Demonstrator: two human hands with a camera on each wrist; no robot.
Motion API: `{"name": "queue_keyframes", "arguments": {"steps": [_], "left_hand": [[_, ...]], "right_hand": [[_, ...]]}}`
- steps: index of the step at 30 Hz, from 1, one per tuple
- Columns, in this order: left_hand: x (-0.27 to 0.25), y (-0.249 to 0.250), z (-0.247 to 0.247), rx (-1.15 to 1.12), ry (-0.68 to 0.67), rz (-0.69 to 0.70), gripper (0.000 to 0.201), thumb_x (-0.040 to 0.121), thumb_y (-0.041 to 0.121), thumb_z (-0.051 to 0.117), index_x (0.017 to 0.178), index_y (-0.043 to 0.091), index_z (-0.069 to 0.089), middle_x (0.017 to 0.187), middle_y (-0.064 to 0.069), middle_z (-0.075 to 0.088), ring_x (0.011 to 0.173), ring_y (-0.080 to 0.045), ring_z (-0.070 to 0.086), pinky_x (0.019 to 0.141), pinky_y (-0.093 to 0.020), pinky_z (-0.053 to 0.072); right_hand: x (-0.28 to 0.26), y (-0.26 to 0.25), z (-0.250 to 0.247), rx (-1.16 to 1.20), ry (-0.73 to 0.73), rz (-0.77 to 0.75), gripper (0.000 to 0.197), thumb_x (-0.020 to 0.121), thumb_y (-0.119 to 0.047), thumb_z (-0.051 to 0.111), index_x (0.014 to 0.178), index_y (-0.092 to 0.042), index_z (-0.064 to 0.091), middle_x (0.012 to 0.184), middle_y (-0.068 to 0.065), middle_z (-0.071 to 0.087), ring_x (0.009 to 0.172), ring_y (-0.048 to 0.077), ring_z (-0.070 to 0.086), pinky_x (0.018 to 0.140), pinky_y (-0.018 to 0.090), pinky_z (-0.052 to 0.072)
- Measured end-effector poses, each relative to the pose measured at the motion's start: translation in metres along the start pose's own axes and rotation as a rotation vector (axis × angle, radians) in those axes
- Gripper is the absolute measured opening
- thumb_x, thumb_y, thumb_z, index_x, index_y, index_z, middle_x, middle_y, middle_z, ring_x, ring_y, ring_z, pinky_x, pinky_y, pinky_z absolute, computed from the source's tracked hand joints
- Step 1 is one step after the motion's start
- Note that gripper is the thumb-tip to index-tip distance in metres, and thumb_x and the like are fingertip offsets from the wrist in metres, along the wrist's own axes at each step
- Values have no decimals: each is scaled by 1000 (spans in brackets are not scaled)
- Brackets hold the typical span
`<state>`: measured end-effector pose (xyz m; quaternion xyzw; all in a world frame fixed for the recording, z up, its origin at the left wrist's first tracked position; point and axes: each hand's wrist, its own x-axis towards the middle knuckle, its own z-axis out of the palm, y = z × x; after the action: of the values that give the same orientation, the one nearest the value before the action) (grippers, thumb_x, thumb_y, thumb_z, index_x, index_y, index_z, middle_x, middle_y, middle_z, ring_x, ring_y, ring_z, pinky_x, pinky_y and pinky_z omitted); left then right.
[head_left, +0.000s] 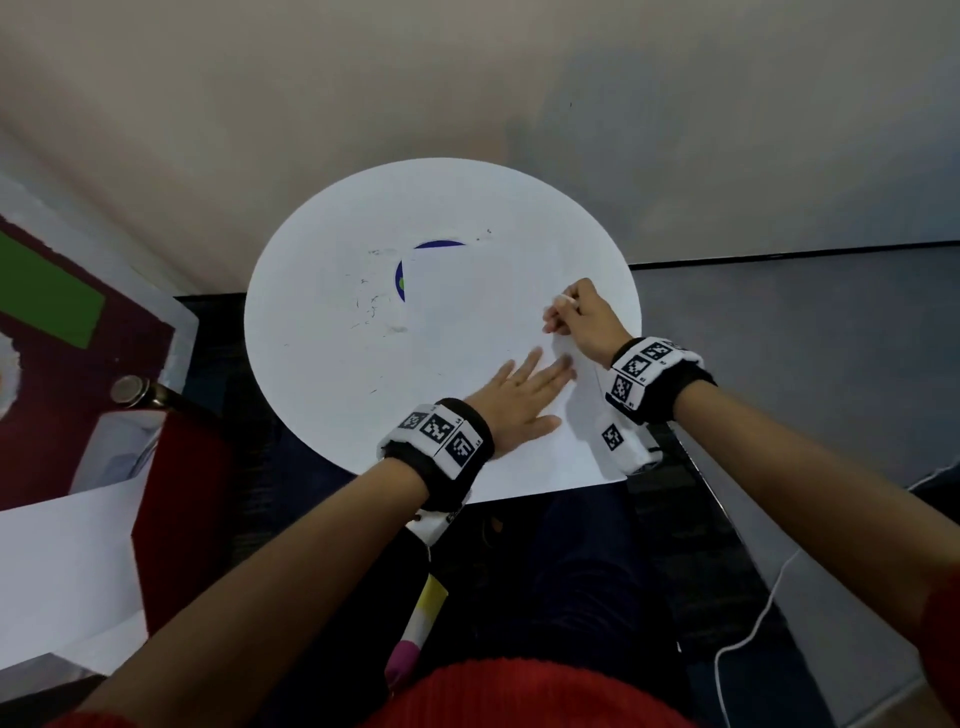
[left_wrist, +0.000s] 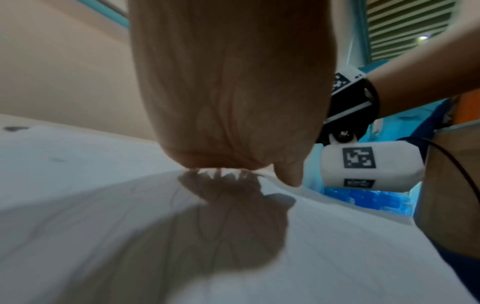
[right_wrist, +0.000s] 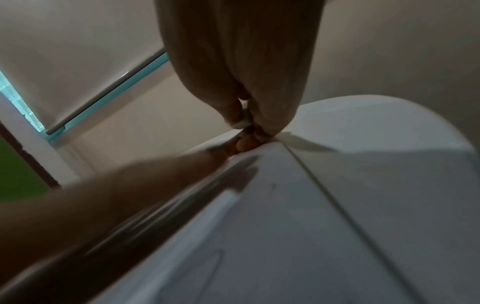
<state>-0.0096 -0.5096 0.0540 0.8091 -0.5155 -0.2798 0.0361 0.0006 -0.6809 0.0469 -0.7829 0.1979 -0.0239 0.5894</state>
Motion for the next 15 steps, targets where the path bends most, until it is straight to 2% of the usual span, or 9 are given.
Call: {"name": "queue_keyframes", "arguments": {"steps": [1,2,3,5,6,8,11,13,15], "left_hand": [[-1,-5,2,22,-13,-57,66,104,43,22,152,16,-15,158,0,-24,145,-24,-22,119,-48,-6],[-3,-13,5,29,16,-200,68,103,45,21,151,15,-15,157,-1,-25,145,-25,-22,119,-48,-6],[-5,-19,4,-8,74,-403,71,102,47,22,151,12,-16,157,-5,-26,144,-28,-22,119,-46,-7],[-10,-29,-7,-146,156,-764,83,100,54,26,150,3,-15,155,-16,-26,144,-34,-21,117,-42,-7],[-10,-33,-13,-173,176,-822,89,98,57,28,150,0,-15,155,-19,-25,144,-35,-21,117,-42,-7],[-2,-37,-21,-121,204,-694,100,92,65,34,148,1,-18,154,-18,-28,143,-34,-24,117,-42,-8],[14,-39,-27,-73,148,-419,115,82,72,48,148,7,-21,155,-10,-30,142,-31,-27,116,-45,-11],[21,-42,-27,-103,90,-392,125,75,74,56,148,10,-23,155,-6,-31,142,-32,-29,115,-47,-12],[24,-45,-27,-121,86,-412,134,68,77,61,148,11,-24,154,-3,-34,141,-31,-30,114,-47,-14]], "right_hand": [[-1,1,-1,15,1,-12,4,100,-8,34,98,-5,33,86,11,55,68,14,57,59,11,48],[-1,2,-2,26,5,-21,4,100,-7,34,97,-5,33,83,9,55,67,14,58,58,10,48],[-3,3,-2,26,6,-28,4,100,-7,35,97,-4,34,82,8,55,68,14,58,59,9,48],[-6,7,-1,6,1,-45,5,99,-7,38,94,-5,39,84,9,56,70,14,58,66,13,51],[-6,9,-1,-9,-3,-60,7,98,-7,42,91,-6,41,84,11,57,71,15,58,71,18,51],[-6,9,-1,-67,-9,-81,10,94,-8,51,84,-8,47,79,7,58,70,12,55,73,24,48],[-6,0,0,-142,-44,-91,7,84,-6,66,82,-4,60,68,-2,56,57,-2,50,57,11,41],[-4,-8,4,-166,-33,-122,8,78,-5,72,79,-1,65,67,2,58,56,2,51,52,8,41],[0,-14,8,-276,0,-175,10,75,-6,74,77,1,67,66,0,55,59,7,49,55,9,40]]}}
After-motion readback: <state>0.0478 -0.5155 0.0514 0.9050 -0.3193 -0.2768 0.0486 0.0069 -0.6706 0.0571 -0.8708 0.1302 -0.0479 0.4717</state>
